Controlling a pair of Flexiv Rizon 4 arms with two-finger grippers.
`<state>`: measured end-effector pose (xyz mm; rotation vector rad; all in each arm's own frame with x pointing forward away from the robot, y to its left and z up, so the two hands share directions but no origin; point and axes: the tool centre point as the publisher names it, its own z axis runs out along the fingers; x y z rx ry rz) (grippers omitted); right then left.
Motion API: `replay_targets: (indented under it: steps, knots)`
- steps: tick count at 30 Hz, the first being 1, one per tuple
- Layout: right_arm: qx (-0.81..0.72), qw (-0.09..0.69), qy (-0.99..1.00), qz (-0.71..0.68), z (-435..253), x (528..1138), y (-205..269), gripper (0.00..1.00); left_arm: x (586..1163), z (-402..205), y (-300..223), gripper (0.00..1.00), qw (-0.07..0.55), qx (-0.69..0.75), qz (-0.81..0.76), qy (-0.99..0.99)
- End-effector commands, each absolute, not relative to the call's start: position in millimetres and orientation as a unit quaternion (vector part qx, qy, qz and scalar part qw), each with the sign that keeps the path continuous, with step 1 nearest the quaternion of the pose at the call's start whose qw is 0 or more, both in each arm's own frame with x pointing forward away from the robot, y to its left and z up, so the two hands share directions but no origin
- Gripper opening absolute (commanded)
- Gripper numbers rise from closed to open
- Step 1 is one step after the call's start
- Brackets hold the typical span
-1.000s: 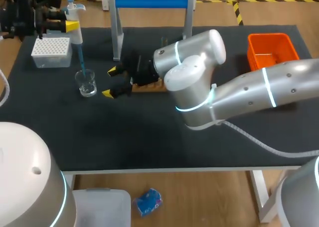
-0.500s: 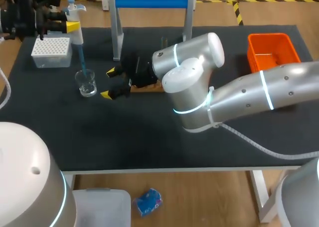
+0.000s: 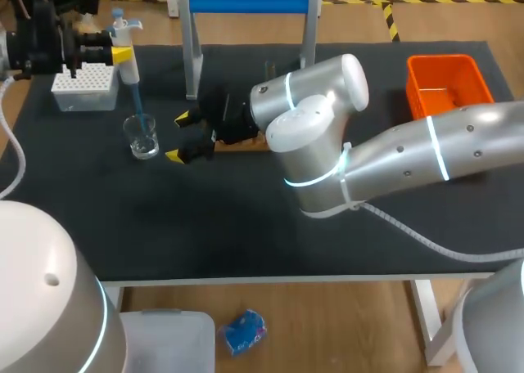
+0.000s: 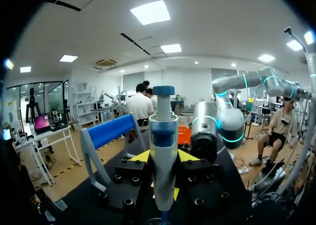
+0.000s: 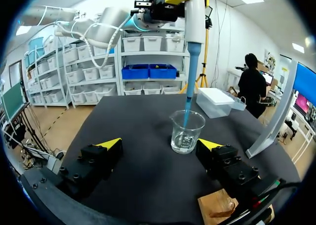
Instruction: Invert the test tube, pick up the pipette, mount the tip to pipette, aspirate from beaker and dispense into the tube, eject the tip, return the pipette, and cap with the stopper.
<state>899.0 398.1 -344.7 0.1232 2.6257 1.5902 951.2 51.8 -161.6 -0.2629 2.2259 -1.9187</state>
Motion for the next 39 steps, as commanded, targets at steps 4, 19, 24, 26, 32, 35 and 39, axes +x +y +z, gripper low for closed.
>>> replay_targets:
  steps: [4, 19, 24, 26, 32, 35, 39]
  knots:
    - [0.041, 0.037, 0.853, 0.520, -346.7, 898.2, 398.9, 1.00, 955.3, -177.3, 55.7, 0.00, 0.103, -0.095, -0.657, 0.741]
    - [0.041, 0.037, 0.853, 0.520, -346.7, 898.2, 398.9, 1.00, 963.8, -188.4, 65.6, 0.00, 0.107, -0.105, -0.658, 0.738]
    - [0.041, 0.037, 0.853, 0.520, -346.7, 898.2, 398.9, 1.00, 966.2, -192.5, 68.0, 0.00, 0.107, -0.109, -0.661, 0.735]
    - [0.041, 0.037, 0.853, 0.520, -346.7, 898.2, 398.9, 1.00, 967.0, -193.4, 68.3, 0.00, 0.106, -0.109, -0.661, 0.735]
    - [0.041, 0.037, 0.853, 0.520, -346.7, 898.2, 398.9, 1.00, 968.1, -196.1, 69.0, 0.00, 0.104, -0.111, -0.660, 0.735]
    - [0.041, 0.037, 0.853, 0.520, -346.7, 898.2, 398.9, 1.00, 968.0, -197.7, 68.9, 0.00, 0.104, -0.111, -0.661, 0.735]
    - [0.041, 0.037, 0.853, 0.520, -346.7, 898.2, 398.9, 1.00, 968.2, -200.7, 69.3, 0.00, 0.103, -0.112, -0.661, 0.735]
